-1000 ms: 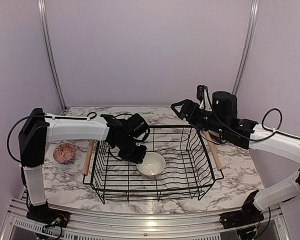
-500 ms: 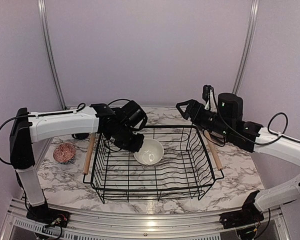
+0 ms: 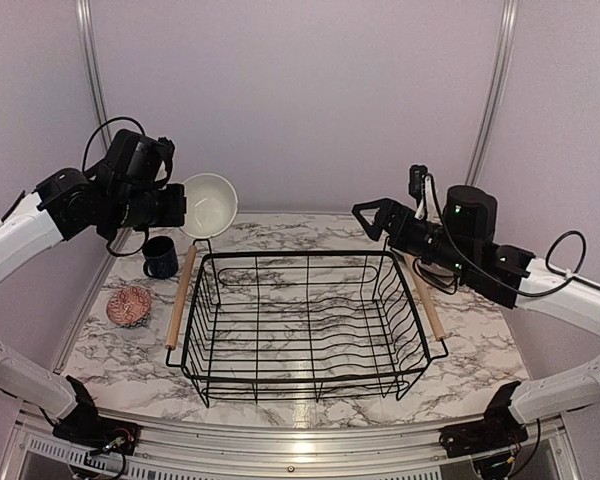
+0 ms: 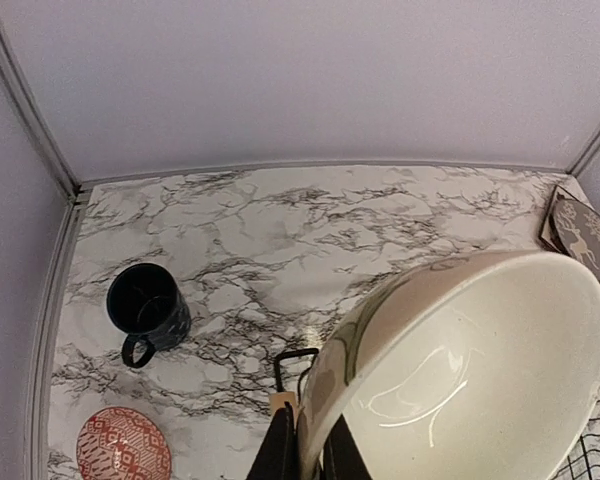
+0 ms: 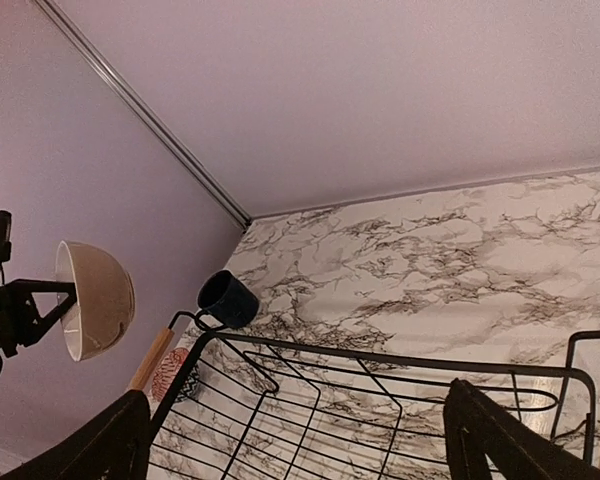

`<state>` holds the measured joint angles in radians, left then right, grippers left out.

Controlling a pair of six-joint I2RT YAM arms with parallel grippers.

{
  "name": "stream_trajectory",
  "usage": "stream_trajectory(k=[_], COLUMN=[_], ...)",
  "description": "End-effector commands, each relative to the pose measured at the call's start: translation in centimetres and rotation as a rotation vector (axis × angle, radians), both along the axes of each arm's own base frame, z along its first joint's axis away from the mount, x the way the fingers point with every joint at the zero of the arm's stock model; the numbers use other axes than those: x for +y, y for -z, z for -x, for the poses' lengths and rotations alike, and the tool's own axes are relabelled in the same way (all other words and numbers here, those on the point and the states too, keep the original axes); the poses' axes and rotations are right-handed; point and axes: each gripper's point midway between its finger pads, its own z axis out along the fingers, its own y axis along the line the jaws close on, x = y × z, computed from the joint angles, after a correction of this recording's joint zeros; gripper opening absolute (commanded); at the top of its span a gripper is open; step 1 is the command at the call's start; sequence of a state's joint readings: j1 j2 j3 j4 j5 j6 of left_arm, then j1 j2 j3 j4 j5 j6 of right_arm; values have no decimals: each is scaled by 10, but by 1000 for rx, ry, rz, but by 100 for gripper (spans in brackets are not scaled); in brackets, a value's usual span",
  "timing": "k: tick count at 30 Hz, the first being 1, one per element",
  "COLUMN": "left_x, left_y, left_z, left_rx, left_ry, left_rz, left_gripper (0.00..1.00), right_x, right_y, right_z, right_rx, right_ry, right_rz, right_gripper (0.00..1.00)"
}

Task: Unload the mixed dishes from the dish rack
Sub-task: Place the bowl in the bowl.

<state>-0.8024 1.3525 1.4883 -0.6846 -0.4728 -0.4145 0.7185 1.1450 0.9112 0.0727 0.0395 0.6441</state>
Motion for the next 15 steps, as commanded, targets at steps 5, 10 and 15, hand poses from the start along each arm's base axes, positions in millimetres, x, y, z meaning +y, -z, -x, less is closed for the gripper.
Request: stream_trajectory(k=[5, 10, 15], left_x=[142, 203, 229], left_y=[13, 49, 115], left_z=[-1, 11, 23], left_rx=[-27, 68, 234], left_ry=[-420, -584, -700], left_rz=[31, 131, 219], left_gripper=[0, 0, 0], right_x=[-20, -31, -37], right_y=[-36, -48, -50], right_z=[4, 4, 7], right_rx=[-148, -184, -185], right_ry=[45, 86, 103], right_rz=[108, 145, 136], right_gripper=[98, 99, 98])
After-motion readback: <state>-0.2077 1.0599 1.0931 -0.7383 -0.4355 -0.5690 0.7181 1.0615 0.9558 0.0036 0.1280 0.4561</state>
